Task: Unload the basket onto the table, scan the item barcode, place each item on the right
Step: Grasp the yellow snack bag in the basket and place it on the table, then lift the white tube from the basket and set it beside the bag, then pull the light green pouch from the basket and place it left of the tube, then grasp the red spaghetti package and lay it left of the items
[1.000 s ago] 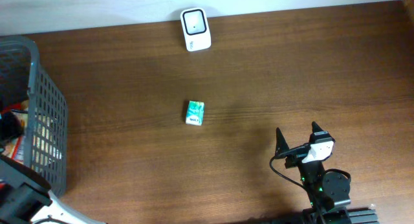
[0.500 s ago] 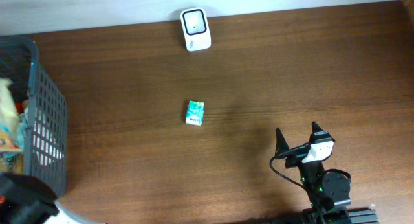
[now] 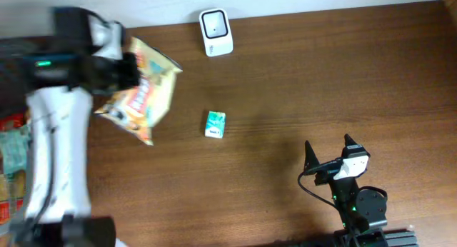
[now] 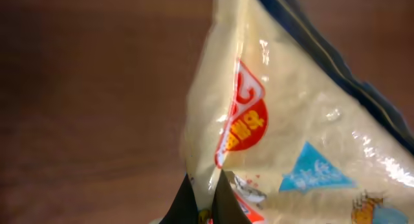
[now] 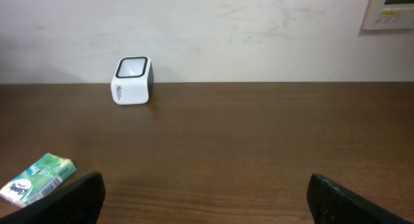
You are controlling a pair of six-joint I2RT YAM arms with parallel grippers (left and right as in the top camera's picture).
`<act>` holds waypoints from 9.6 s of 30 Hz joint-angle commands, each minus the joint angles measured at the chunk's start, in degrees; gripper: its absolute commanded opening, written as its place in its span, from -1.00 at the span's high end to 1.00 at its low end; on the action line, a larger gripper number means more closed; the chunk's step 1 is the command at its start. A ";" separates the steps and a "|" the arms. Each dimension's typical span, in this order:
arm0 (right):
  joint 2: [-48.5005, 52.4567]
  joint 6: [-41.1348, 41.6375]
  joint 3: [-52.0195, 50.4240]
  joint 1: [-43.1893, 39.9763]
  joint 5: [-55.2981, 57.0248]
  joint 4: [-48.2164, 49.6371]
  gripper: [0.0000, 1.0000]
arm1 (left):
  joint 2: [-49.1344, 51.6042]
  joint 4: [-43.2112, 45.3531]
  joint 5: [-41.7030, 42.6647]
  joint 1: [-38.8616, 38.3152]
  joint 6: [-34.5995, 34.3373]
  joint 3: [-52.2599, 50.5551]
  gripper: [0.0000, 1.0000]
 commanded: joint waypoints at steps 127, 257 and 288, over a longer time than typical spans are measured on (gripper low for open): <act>-0.39 0.24 -0.42 -0.35 0.50 0.02 -0.97 | 27.39 6.38 -10.43 42.42 19.91 -2.64 -0.56; -0.39 0.24 -0.42 -0.35 0.50 0.02 -0.97 | 5.07 21.44 -17.86 -13.09 -16.02 -33.33 1.00; -0.37 0.24 -0.42 -0.35 0.50 -0.17 -0.97 | -17.59 28.41 -20.41 -3.80 -9.75 -24.09 -0.98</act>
